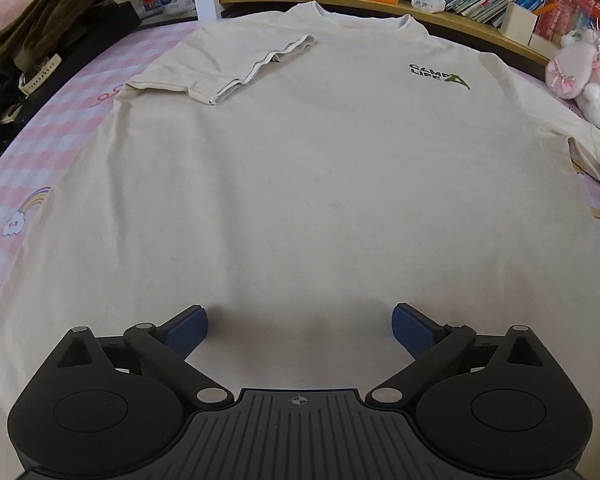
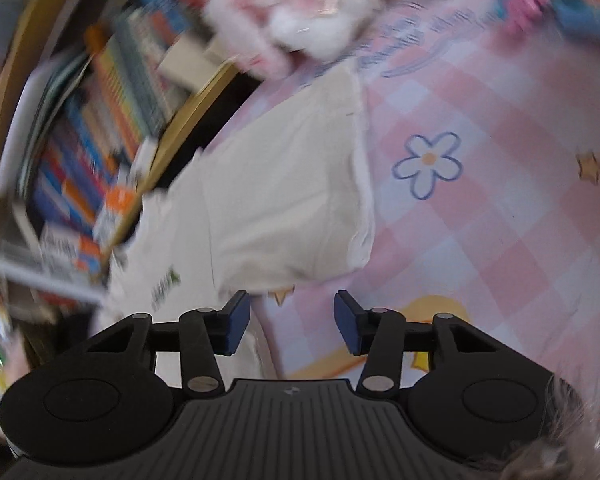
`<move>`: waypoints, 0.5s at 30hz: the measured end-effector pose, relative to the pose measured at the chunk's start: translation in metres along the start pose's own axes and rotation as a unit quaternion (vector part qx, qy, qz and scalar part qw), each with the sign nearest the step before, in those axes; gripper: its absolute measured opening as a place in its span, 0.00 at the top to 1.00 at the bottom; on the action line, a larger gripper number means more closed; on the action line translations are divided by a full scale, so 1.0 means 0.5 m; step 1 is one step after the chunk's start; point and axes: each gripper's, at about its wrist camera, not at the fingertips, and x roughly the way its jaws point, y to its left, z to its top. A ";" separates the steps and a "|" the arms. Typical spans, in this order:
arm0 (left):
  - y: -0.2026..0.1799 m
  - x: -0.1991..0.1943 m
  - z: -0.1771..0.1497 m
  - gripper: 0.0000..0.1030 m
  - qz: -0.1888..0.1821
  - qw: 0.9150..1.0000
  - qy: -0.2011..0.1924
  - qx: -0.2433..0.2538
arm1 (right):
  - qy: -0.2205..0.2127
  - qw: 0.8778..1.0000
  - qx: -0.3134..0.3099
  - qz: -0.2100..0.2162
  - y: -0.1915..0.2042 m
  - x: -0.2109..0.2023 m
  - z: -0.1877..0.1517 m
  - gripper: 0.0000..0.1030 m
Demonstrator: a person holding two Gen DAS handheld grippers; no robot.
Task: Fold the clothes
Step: 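Move the right gripper to the other sleeve and grasp the side edge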
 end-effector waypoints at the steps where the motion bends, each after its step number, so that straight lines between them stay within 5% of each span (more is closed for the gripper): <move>1: 0.000 0.001 0.002 0.00 0.000 1.000 0.002 0.000 | -0.004 1.000 0.024 0.003 -0.008 0.001 0.004 0.62; 5: -0.002 0.006 0.008 0.00 0.000 1.000 0.008 -0.001 | -0.016 0.995 0.096 0.008 -0.024 0.007 0.014 0.63; 15: 0.000 0.007 0.009 0.00 -0.005 1.000 0.011 0.007 | -0.021 0.995 0.094 -0.015 -0.010 0.014 0.019 0.68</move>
